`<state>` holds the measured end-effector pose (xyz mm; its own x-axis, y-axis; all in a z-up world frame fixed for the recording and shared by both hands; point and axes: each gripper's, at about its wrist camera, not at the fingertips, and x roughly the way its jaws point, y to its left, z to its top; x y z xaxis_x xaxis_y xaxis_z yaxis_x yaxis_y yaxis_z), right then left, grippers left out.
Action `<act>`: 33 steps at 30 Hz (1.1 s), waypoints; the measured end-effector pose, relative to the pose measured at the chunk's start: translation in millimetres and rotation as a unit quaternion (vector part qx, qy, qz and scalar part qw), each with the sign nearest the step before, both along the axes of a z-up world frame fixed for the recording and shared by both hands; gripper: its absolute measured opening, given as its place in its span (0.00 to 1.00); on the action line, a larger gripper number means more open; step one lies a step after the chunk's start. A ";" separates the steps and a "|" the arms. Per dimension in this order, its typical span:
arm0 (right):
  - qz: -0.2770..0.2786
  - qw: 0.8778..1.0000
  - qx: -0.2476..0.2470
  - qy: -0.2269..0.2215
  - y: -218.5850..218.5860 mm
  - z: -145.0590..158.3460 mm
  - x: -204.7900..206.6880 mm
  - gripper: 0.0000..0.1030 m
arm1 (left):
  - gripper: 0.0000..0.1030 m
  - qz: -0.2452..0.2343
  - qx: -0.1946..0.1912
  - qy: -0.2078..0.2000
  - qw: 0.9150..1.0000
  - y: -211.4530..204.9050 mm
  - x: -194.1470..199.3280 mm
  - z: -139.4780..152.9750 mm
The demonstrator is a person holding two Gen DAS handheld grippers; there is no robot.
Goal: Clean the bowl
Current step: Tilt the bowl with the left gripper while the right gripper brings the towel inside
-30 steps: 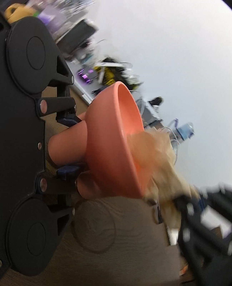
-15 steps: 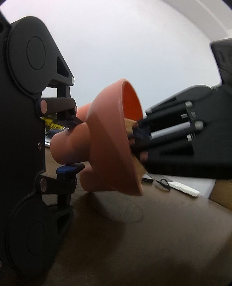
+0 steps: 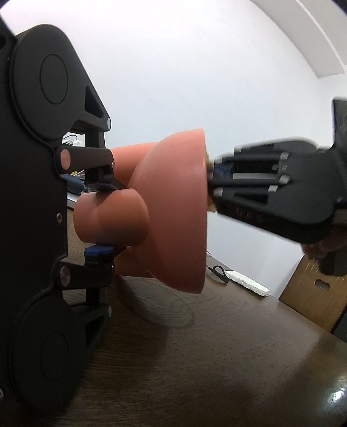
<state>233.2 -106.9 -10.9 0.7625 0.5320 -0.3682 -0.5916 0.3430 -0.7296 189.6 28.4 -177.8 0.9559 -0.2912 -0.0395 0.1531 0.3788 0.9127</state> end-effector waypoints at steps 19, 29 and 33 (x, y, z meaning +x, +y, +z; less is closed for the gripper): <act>0.052 0.998 0.029 -0.027 13.0 -0.7 -37.4 0.03 | 0.38 0.002 0.001 -0.009 1.000 29.0 7.6 -28.6; -0.053 0.997 0.019 0.058 -23.8 -17.4 0.8 0.03 | 0.38 0.002 0.001 -0.013 1.000 54.5 11.0 -51.8; -0.009 0.997 -0.010 0.082 -20.6 -33.2 -21.1 0.03 | 0.38 0.002 0.001 -0.013 1.000 69.3 12.6 -63.9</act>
<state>212.1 -127.5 -44.1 0.7007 0.5097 -0.4993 -0.6975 0.3420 -0.6297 202.2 97.7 -241.7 0.9578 -0.2872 -0.0141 0.1269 0.3784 0.9169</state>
